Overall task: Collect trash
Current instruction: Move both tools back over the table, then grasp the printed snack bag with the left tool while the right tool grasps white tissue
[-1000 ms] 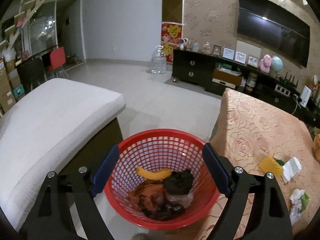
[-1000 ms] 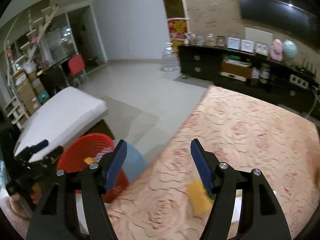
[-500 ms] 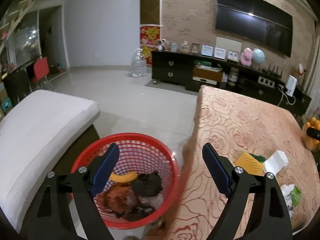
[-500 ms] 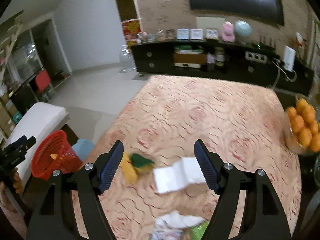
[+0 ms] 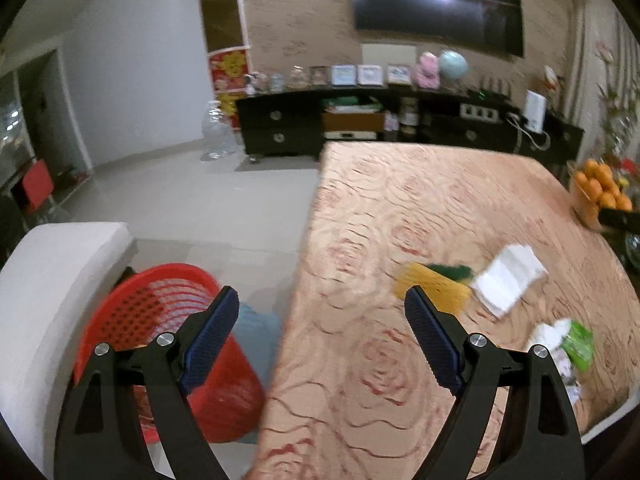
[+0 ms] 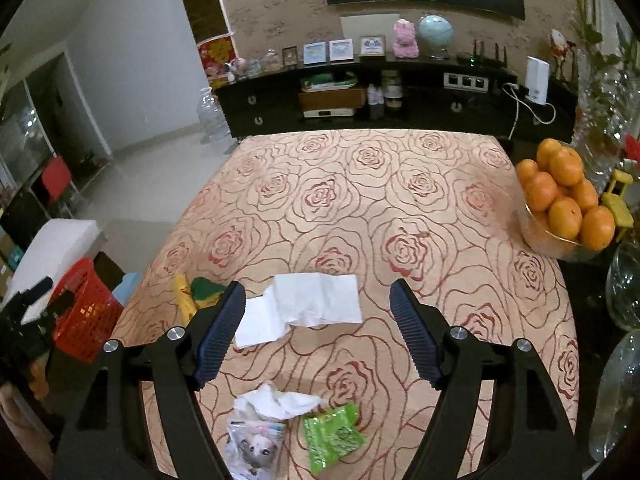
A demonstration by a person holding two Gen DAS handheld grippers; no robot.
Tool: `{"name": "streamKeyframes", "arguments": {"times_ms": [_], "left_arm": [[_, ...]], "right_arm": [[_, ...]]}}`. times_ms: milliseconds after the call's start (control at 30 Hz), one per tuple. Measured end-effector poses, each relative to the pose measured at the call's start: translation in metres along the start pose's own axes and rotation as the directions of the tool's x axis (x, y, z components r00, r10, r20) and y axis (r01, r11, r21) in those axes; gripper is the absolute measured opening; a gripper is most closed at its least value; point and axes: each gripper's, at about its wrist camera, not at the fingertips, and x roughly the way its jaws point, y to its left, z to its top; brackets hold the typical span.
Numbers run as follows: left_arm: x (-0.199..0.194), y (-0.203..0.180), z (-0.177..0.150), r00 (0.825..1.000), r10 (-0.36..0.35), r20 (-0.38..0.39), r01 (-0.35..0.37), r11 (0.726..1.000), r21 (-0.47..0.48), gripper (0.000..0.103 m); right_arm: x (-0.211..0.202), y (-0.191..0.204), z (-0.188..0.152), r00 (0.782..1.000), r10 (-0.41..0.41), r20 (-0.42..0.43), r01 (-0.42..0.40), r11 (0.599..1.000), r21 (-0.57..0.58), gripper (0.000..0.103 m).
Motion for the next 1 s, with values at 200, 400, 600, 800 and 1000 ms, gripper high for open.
{"name": "streamKeyframes", "arguments": {"times_ms": [200, 400, 600, 800, 1000], "left_arm": [[0.003, -0.056, -0.019, 0.991, -0.130, -0.040, 0.133, 0.989, 0.073, 0.082], [0.005, -0.119, -0.043, 0.965, -0.242, -0.100, 0.257, 0.949, 0.182, 0.082], [0.012, -0.152, -0.054, 0.925, -0.345, -0.159, 0.371, 0.912, 0.175, 0.082], [0.019, -0.189, -0.067, 0.888, -0.402, -0.223, 0.446, 0.872, 0.201, 0.082], [0.037, -0.212, -0.084, 0.876, -0.384, -0.292, 0.456, 0.857, 0.240, 0.081]], "right_arm": [[-0.005, -0.015, 0.000, 1.000, -0.006, 0.006, 0.006, 1.000, 0.024, 0.072], [-0.010, -0.023, 0.001, 1.000, -0.004, 0.015, 0.004, 0.999, 0.050, 0.072], [-0.013, -0.024, 0.000, 1.000, -0.001, 0.016, 0.000, 0.999, 0.049, 0.072], [-0.013, -0.026, 0.000, 1.000, -0.005, 0.009, 0.005, 0.998, 0.057, 0.072], [-0.011, -0.024, 0.000, 1.000, -0.002, 0.001, 0.002, 0.999, 0.048, 0.072]]}}
